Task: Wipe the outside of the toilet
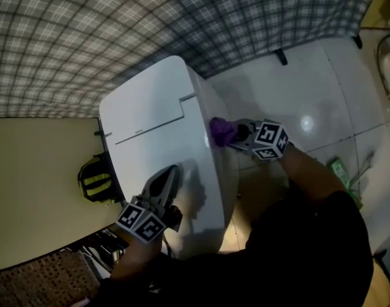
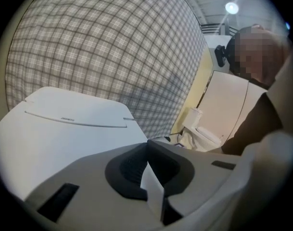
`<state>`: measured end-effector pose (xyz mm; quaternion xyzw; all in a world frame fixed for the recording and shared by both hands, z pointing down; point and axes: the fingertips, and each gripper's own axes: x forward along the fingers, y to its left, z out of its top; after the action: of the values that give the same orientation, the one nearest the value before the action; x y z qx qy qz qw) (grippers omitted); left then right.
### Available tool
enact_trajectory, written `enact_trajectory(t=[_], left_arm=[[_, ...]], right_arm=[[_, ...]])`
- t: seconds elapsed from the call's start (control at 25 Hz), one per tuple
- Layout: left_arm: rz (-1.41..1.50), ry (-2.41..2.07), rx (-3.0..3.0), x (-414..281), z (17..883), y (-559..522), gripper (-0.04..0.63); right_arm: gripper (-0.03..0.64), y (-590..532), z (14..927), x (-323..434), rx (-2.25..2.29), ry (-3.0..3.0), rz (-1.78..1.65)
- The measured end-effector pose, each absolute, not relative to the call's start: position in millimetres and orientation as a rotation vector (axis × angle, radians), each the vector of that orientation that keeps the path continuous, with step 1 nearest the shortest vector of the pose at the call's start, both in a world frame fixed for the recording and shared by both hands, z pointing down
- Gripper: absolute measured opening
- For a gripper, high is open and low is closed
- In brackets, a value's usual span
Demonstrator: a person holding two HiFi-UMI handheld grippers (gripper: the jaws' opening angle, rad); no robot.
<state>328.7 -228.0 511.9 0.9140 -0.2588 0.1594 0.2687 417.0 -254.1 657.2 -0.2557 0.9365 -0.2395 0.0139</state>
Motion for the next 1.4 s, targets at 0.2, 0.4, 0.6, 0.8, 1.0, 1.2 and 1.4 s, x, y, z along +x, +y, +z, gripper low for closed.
enact_trajectory(t=[0.2,0.4,0.6,0.8,1.0,1.2,1.4], left_arm=[[0.464,-0.685,2.475,338,516,-213,-0.005],[0.461,-0.723,2.458,335,515,-213,-0.005],[0.407,-0.759,2.371,319,516,-223,-0.005],[0.433,-0.777,2.375,305,519,-227,-0.005],[0.418,-0.777,2.342,296,524,-226,-0.005],[0.410,-0.752,2.354,309,518,-212,-0.005],[0.427,-0.723,2.367,328,513,-194,-0.005]], right_arm=[[0.078,-141,678,372,-0.423,3.082,-0.792],[0.080,-180,680,403,-0.428,2.916,-0.881],[0.080,-342,715,498,-1.214,2.597,-0.879],[0.080,-428,739,500,-1.389,2.641,-0.894],[0.081,-390,745,464,-1.159,2.763,-0.899],[0.078,-272,753,416,-0.919,2.787,-1.016],[0.078,-171,753,381,-0.596,2.871,-1.098]])
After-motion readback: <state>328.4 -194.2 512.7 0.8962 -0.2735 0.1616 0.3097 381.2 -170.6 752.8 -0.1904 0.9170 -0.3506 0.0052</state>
